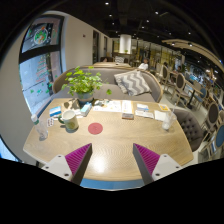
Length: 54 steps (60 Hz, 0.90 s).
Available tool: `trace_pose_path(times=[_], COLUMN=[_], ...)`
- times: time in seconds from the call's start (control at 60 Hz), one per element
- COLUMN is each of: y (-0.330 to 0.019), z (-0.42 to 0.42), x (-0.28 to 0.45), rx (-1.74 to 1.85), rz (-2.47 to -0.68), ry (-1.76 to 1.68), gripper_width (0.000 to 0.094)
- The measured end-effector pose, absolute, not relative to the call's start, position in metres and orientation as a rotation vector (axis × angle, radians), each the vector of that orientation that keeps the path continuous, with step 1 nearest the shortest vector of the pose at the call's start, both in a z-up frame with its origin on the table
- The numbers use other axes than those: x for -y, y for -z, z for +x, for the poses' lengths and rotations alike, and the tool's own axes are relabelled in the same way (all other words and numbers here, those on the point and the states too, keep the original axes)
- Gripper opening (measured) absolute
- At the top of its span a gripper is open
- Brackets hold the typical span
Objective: Pour water
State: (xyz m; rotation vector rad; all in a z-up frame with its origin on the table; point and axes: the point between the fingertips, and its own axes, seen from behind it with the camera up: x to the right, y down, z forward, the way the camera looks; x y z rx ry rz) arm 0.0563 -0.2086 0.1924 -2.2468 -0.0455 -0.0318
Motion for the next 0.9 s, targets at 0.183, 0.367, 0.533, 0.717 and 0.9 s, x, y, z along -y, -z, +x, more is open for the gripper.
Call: trace_pose_path(times=[0.183, 0.367, 0.533, 0.717, 0.9], y=[-0.188, -0.172, -0.149, -0.122, -0.107], z=[0.031, -0.018, -0.099, -0.210, -0.305], x=[0.206, 0.219, 0.240, 0.244, 0.206], rx=[0.050, 0.039, 0.059, 0.120, 0.192], rz=[-2.253, -2.269, -2.283, -2.277, -2.203], ry=[0.062, 0.076, 0.027, -0.098, -0.205], gripper_width=[0.0858, 0.0848, 0.0852, 0.0855, 0.0861])
